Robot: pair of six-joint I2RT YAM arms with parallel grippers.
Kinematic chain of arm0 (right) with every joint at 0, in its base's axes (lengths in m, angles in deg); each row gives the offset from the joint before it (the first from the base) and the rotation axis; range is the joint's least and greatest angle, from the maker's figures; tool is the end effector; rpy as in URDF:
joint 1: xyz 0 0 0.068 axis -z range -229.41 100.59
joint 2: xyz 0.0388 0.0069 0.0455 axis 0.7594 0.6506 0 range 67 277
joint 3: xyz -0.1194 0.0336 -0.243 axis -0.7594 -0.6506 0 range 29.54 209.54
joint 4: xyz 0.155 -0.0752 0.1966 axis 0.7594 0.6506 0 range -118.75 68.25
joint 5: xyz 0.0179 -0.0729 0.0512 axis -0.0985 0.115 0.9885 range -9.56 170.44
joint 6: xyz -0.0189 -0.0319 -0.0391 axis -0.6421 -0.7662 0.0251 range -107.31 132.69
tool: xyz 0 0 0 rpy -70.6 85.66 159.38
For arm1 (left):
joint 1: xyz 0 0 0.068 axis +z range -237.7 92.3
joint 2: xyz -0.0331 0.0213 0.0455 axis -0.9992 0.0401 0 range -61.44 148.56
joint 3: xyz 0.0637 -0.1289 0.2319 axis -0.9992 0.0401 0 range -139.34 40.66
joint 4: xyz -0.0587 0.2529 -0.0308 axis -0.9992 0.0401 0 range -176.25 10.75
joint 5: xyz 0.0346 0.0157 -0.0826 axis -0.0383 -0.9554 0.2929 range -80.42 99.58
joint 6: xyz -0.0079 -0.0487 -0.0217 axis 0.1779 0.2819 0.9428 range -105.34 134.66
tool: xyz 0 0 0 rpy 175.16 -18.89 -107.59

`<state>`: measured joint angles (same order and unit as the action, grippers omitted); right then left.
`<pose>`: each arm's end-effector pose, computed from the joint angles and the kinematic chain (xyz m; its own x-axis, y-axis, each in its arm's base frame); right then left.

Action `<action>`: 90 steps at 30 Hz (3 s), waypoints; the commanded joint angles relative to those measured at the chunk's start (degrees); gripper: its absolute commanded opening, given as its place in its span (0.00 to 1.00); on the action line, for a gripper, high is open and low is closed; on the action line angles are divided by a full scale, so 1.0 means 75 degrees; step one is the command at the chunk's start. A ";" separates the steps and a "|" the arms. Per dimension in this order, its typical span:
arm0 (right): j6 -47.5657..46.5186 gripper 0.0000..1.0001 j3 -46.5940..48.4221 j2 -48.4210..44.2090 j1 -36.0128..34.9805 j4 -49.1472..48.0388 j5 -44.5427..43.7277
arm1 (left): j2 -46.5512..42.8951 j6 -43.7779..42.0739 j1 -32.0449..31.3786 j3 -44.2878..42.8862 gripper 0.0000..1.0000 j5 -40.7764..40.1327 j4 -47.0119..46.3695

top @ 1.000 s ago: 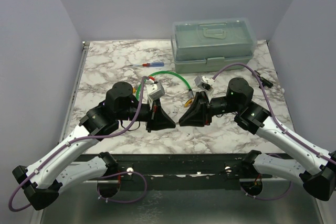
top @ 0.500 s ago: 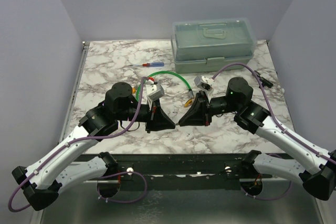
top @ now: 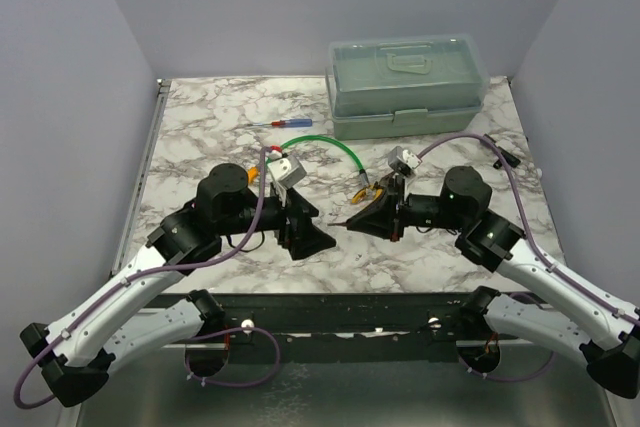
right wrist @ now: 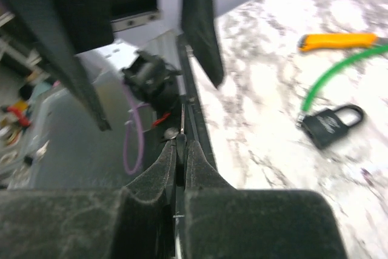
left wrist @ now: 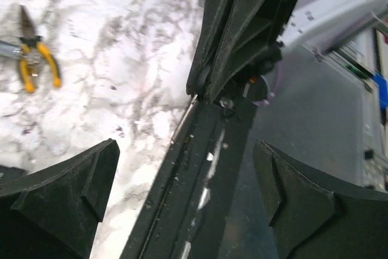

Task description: Unlock with the key

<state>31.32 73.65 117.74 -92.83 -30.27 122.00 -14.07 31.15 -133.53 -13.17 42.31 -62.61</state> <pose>0.1315 0.1570 0.3403 -0.3790 -0.0295 -0.9249 -0.9214 0.1044 0.3743 0.1096 -0.1405 0.3643 -0.4708 0.1420 -0.8707 0.8653 0.2669 -0.4243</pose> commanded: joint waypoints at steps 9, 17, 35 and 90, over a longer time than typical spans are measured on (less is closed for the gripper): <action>0.0231 0.00 -0.0492 -0.0648 -0.0002 0.1249 -0.5020 | 0.1675 0.1037 0.0022 -0.0277 0.99 -0.4547 0.1016; 0.0403 0.00 -0.0536 -0.0848 -0.0007 0.1677 -0.5496 | 0.4160 0.2797 0.0091 -0.1192 0.99 -0.6490 0.2263; 0.1079 0.00 -0.1170 -0.1451 -0.0007 0.1727 -0.5808 | 0.6777 0.3326 0.0674 -0.1783 0.95 -0.6832 0.2256; 0.2307 0.00 -0.1205 -0.1445 -0.0003 0.1527 -0.7091 | 0.4022 0.4835 0.0944 -0.0787 0.00 -0.5381 -0.0718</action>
<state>46.27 65.46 107.68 -92.83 -18.18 71.82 21.08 61.66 -127.65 -21.23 -0.13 -60.43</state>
